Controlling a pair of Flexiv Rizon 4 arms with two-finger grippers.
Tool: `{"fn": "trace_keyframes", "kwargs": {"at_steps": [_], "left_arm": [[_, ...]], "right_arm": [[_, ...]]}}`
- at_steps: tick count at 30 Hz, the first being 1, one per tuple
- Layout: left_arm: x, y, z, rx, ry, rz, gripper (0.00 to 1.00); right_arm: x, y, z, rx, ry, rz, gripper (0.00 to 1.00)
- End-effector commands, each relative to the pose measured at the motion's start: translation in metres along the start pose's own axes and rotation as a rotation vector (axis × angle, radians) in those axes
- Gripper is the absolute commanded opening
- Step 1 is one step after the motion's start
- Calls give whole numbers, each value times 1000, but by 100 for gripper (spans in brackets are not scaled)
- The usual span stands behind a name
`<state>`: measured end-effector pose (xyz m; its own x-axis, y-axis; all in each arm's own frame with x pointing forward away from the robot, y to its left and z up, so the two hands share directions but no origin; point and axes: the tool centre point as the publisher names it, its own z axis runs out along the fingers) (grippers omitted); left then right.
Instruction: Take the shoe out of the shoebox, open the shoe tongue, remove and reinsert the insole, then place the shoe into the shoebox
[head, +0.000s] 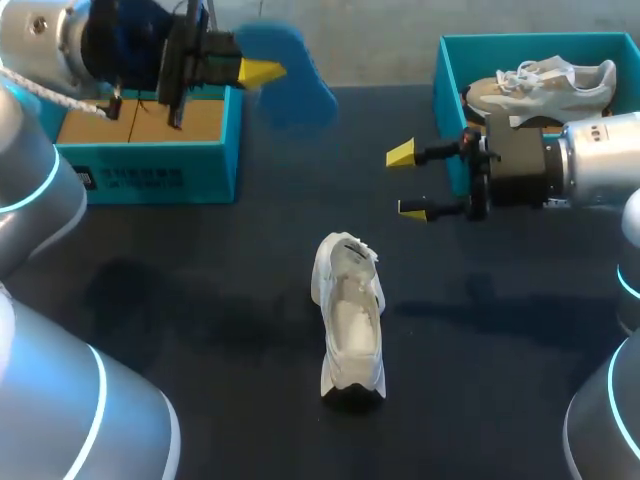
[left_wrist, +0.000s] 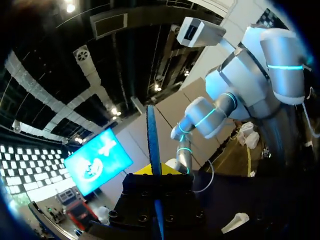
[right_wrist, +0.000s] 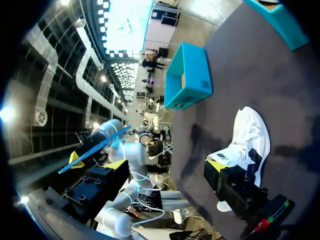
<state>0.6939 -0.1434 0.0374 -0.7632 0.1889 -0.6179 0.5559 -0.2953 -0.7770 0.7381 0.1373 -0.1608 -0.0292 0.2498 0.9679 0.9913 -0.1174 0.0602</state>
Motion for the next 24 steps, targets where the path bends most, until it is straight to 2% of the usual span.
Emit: {"fn": "trace_keyframes", "kwargs": {"at_steps": [1,4,16,18,20,21,22,24], "left_arm": [[16,9,-5,8,30,352,0],[23,13,-5,3,62,408,0],[23,13,-5,3,62,408,0],[35,17,-2,-39,103,519,0],[44,22,-2,-37,95,599,0],[48,26,-2,-69,109,663,0],[53,30,-3,-43,99,691,0],[59,37,-5,-50,88,768,0]], "right_arm": [[0,0,2,-2,-2,0,100],[0,0,2,-2,-2,0,100],[0,0,2,-2,-2,0,100],[0,0,2,-2,-2,0,100],[0,0,2,-2,-2,0,100],[0,0,2,-2,-2,0,100],[0,0,2,-2,-2,0,100],[0,0,2,-2,-2,0,100]]}}
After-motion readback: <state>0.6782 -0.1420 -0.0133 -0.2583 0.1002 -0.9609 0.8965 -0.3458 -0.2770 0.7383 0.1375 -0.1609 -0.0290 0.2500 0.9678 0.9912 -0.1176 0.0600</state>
